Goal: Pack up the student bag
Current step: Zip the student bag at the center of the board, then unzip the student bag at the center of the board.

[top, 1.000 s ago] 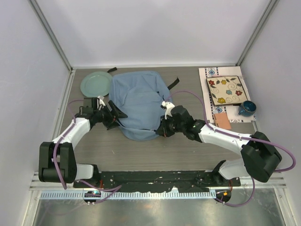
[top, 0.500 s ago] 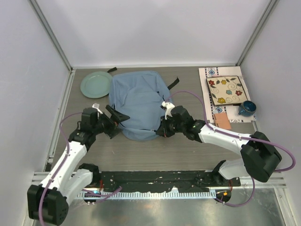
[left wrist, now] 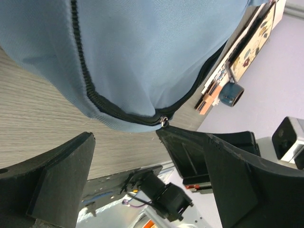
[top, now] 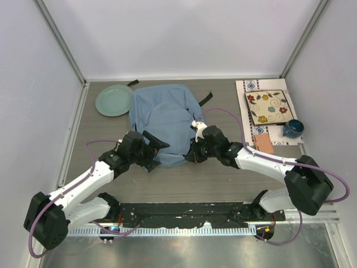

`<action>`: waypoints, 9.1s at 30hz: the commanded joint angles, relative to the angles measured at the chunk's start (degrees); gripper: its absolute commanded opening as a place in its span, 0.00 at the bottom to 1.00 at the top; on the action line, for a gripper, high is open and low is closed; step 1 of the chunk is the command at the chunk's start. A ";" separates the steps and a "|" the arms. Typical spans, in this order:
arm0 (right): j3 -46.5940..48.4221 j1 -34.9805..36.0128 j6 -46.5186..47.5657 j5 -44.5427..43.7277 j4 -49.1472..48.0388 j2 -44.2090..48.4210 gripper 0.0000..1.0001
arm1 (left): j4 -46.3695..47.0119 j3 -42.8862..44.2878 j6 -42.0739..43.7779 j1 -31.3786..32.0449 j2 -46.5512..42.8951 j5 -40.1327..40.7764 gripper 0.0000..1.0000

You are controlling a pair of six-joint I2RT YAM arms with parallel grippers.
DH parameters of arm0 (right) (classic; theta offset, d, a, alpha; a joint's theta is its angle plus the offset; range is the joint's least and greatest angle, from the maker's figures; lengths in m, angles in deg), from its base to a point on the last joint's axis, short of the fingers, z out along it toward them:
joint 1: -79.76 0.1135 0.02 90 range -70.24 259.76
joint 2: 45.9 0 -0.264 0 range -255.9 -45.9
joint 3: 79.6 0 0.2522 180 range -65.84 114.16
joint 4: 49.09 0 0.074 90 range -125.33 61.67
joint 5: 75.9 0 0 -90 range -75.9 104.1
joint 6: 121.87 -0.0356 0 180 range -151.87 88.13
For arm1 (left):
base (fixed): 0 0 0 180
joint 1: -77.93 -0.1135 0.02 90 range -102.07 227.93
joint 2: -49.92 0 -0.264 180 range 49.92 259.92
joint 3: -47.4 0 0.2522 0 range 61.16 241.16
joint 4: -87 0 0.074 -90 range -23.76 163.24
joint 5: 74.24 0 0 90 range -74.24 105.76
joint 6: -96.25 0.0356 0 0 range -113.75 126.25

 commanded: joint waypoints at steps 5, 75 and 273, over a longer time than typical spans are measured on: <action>0.65 -0.22 -0.35 -1.03 -1.45 1.38 0.01 | 2.35 8.41 -14.90 5.94 10.36 8.34 0.96; -0.75 -6.55 -0.70 -10.80 0.22 1.82 0.01 | 4.55 -5.83 15.59 -5.49 -1.31 -4.94 0.79; -5.41 -22.46 -28.14 -1.74 -13.67 -5.38 0.78 | -16.80 46.72 57.25 17.98 30.40 28.81 1.00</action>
